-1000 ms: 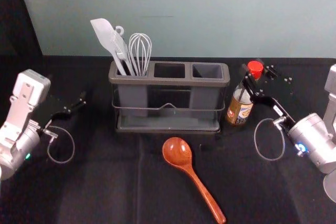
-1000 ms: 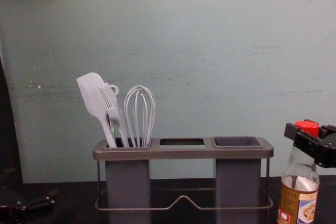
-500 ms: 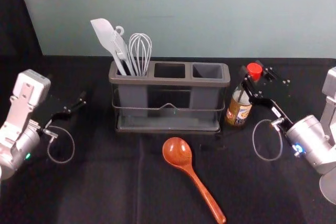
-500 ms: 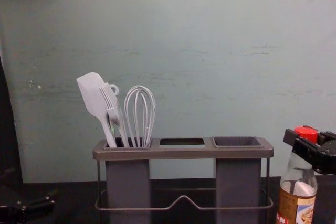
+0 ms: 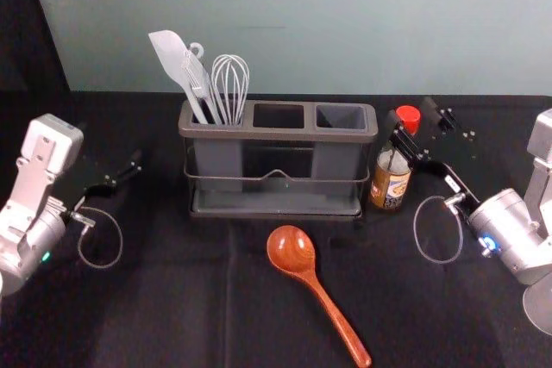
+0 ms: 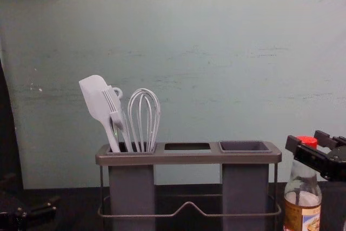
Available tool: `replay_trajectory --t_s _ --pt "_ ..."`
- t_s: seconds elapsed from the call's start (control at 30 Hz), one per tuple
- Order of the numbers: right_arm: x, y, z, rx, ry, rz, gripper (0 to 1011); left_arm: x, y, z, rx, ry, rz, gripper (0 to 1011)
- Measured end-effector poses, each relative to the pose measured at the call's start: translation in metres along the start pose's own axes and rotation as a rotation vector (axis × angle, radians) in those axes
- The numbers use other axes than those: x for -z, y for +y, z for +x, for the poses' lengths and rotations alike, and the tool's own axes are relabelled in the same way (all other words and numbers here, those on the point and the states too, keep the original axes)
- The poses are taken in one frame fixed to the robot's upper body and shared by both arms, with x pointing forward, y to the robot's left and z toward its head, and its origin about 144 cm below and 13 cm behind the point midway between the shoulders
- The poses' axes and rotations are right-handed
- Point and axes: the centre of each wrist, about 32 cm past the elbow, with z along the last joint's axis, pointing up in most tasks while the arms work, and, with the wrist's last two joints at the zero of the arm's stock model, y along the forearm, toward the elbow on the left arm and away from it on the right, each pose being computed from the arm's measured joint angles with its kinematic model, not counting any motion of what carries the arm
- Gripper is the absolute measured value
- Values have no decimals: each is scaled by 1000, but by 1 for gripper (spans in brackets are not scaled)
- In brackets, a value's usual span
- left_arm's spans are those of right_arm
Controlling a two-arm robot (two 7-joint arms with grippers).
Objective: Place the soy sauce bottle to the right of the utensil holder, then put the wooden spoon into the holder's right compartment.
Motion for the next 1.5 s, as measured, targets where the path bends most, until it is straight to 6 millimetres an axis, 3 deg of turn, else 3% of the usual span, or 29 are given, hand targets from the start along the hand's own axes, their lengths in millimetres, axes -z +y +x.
replay_trajectory --t_s 0.33,0.43,0.77,1.0,1.3,1.5 --pt "-8 0 1 -5 -12 21 966 0 0 0 0 0 0 1000" --pt "-16 -1 0 -3 -27 28 1002 0 0 0 0 0 0 1000" --pt "-43 -5 -11 2 -103 43 1000 0 0 0 0 0 0 1000" --pt "-62 -10 -38 -25 -125 10 1000 0 0 0 0 0 0 1000" --pt "-50 -27 -87 -105 -98 -95 1000 0 0 0 0 0 0 1000" --pt "-37 -37 -103 -134 -72 -146 1000 0 0 0 0 0 0 1000"
